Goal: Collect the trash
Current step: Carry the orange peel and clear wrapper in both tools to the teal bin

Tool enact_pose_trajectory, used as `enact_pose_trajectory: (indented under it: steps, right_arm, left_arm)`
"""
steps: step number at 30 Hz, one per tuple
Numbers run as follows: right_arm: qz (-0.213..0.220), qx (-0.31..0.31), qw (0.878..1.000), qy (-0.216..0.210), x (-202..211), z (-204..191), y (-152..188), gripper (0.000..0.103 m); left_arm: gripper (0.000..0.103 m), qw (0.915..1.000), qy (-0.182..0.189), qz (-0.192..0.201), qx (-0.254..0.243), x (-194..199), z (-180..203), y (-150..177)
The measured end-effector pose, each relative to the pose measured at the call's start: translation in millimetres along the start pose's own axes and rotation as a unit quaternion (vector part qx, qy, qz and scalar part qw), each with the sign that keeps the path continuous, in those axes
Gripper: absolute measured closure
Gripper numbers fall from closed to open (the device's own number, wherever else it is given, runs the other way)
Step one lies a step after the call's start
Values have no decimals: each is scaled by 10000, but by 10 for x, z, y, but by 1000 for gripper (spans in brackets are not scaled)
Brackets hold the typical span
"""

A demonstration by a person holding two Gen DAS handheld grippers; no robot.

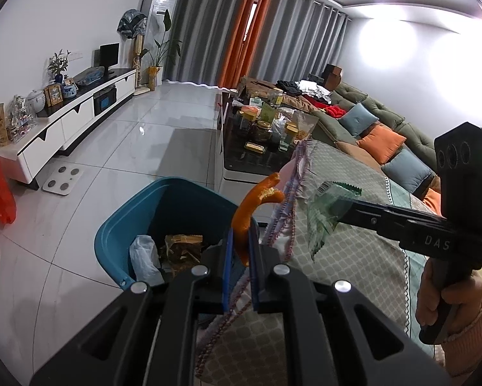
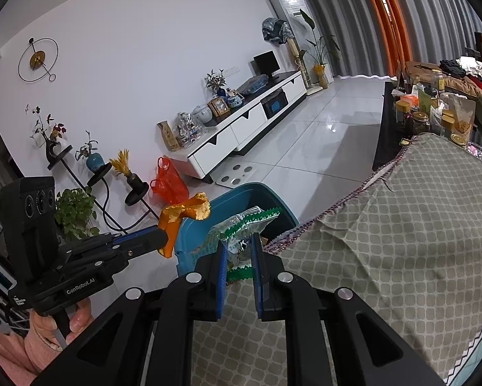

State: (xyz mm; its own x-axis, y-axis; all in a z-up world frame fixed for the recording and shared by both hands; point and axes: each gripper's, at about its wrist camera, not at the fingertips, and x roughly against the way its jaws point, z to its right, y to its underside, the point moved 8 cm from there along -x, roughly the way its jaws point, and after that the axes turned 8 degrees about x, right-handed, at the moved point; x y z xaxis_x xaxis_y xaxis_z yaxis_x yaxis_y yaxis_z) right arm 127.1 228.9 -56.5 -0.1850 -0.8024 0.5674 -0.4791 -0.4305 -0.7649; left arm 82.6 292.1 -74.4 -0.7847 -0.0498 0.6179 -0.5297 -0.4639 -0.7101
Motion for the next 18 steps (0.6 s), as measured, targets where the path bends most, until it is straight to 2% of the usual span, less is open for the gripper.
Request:
enact_pose_trajectory:
  steps: [18]
  right_arm:
    - [-163, 98, 9998, 52, -260, -62, -70, 89]
  left_arm:
    - [93, 9998, -182, 2, 110, -64, -136, -35]
